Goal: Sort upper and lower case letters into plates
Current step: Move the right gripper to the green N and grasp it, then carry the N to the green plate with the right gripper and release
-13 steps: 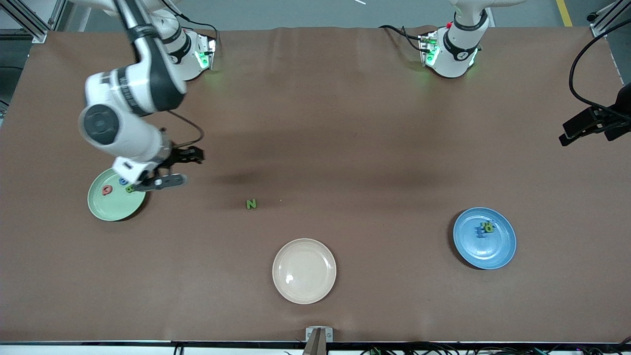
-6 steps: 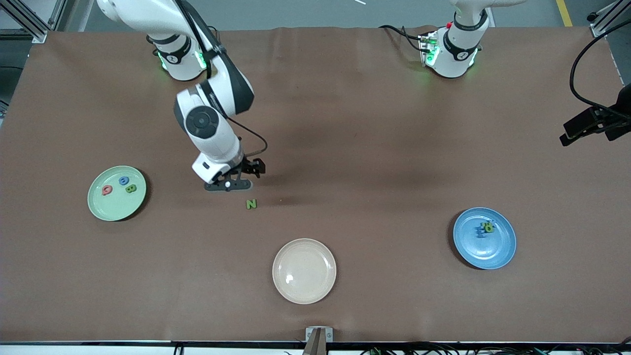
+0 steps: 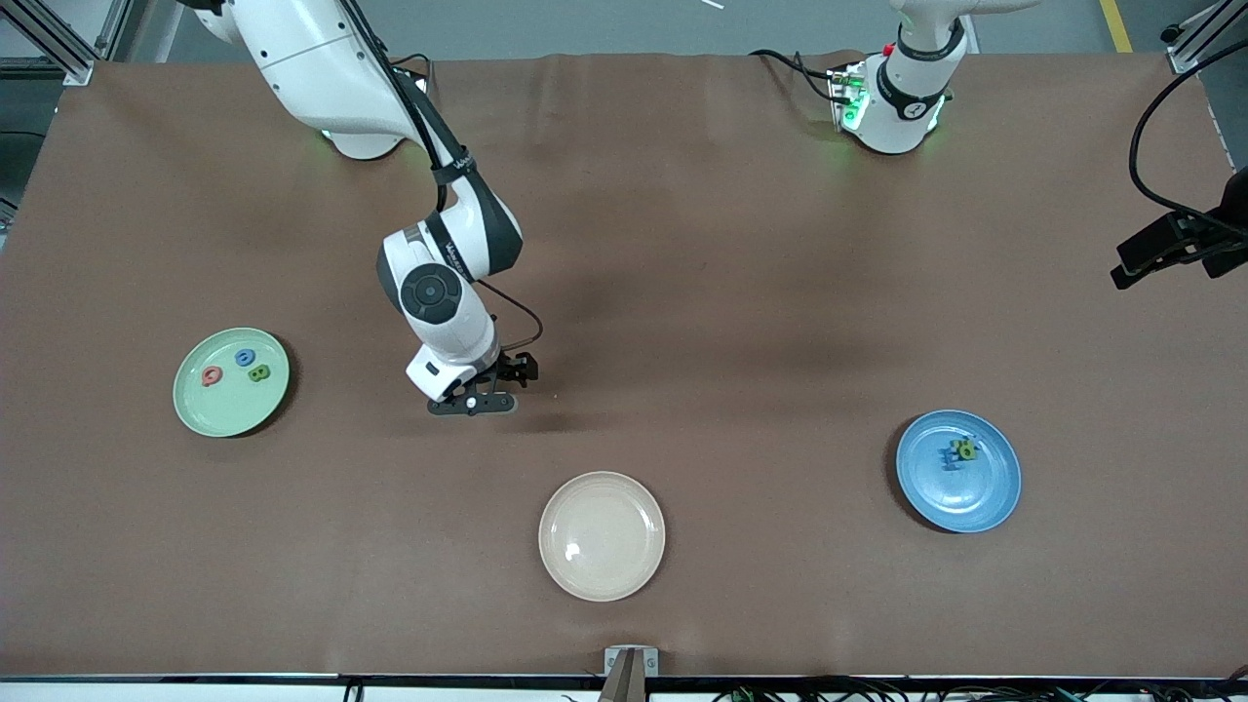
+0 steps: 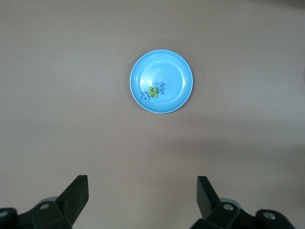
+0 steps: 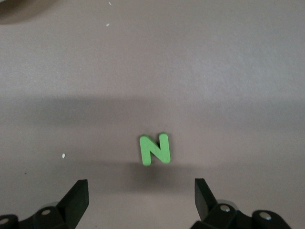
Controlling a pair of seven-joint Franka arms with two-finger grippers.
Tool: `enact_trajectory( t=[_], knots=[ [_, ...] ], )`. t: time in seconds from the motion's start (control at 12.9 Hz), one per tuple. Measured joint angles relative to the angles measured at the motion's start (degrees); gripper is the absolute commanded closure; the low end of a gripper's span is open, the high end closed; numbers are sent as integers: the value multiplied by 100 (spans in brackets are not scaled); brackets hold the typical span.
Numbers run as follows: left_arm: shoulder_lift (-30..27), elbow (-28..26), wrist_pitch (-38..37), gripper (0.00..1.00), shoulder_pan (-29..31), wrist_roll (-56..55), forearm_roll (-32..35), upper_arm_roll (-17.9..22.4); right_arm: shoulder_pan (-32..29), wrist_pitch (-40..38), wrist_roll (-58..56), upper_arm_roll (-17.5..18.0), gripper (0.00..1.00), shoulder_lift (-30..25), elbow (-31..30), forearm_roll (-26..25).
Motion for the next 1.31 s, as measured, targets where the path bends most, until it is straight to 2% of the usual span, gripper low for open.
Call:
enact_trajectory(
  t=[0.31, 0.62, 1.08, 1.31],
  knots=[
    [0, -25, 0, 0, 0, 0, 4, -1, -29, 29, -330, -22, 2, 302, 178, 2],
    [0, -39, 0, 0, 0, 0, 4, -3, -46, 263, -509, -30, 16, 491, 195, 2],
    [0, -41, 0, 0, 0, 0, 4, -3, -48, 325, -523, -32, 45, 583, 263, 2],
    [0, -41, 0, 0, 0, 0, 4, -3, -77, 329, -526, -36, 65, 584, 273, 3]
  ],
)
